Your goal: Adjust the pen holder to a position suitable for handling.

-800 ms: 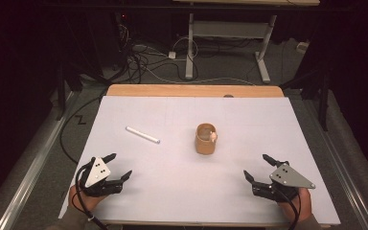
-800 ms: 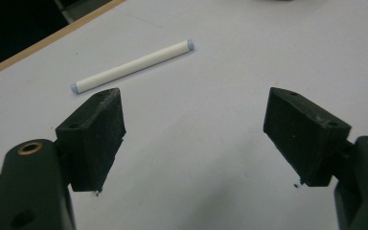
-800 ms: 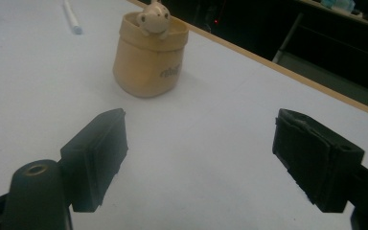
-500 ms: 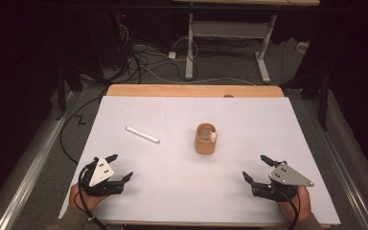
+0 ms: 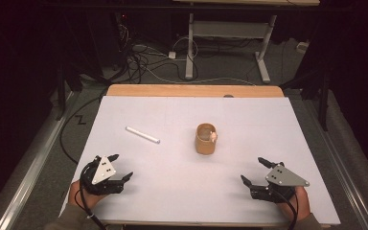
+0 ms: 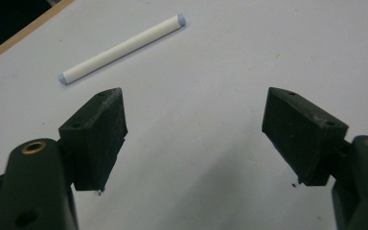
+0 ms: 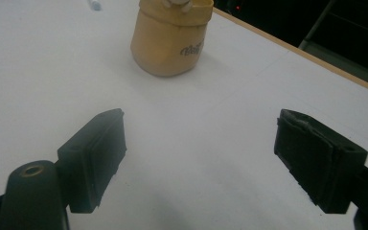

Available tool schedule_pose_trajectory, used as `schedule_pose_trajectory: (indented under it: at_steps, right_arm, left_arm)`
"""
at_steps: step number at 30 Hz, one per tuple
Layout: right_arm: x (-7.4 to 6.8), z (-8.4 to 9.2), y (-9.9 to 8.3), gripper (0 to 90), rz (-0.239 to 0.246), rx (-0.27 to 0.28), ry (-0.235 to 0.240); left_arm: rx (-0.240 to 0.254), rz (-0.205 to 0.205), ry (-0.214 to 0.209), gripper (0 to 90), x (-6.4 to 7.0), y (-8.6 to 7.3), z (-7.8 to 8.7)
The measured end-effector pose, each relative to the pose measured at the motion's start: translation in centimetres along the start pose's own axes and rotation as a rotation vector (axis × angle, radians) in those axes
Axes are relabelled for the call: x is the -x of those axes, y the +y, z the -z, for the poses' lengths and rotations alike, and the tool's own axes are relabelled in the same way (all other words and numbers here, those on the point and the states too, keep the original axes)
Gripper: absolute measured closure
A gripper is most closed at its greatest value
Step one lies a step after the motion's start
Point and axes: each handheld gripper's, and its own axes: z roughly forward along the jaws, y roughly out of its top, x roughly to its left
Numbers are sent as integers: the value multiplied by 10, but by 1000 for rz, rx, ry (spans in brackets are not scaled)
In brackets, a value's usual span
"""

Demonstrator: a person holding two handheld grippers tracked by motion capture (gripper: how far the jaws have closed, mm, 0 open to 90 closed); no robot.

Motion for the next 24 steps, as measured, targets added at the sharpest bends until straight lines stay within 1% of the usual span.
schedule_pose_trajectory:
  at_steps: [1, 6, 8, 11, 14, 16, 18, 20, 21, 22, 23, 24]
  right_arm:
    - [0, 0, 0, 193, -5, 2, 2]
    - [0, -1, -2, 215, 3, -6, 25]
    - [-1, 0, -3, 232, 12, -1, 46]
    - [-2, 0, -3, 233, 16, -1, 48]
    - [-1, 0, -4, 251, 14, -7, 66]
    - [-2, -1, -4, 252, 17, -16, 92]
    - [-4, -3, -3, 252, 24, -27, 115]
    - [-6, -5, -4, 252, 28, -31, 130]
    - [-7, -5, -4, 252, 28, -33, 137]
    - [-7, -5, -4, 252, 30, -35, 143]
    - [-7, -6, -4, 251, 32, -37, 146]
    - [-7, -6, -4, 251, 32, -39, 148]
  left_arm:
    - [-4, -6, -3, 224, -1, 2, -1]
    - [-18, -21, -13, 224, -1, 3, -3]
    - [-26, -21, -17, 224, -1, 3, -5]
    - [-30, -23, -17, 225, -2, 4, -5]
    - [-29, -23, -27, 225, -2, 5, -7]
    - [-34, -32, -32, 225, -4, 6, -8]
    - [-33, -30, -37, 225, -5, 7, -9]
    - [-36, -36, -38, 225, -8, 9, -11]
    - [-39, -40, -44, 225, -9, 10, -12]
    - [-43, -49, -58, 225, -12, 14, -15]
    - [-43, -49, -58, 225, -12, 14, -15]
    - [-55, -71, -68, 225, -14, 18, -19]
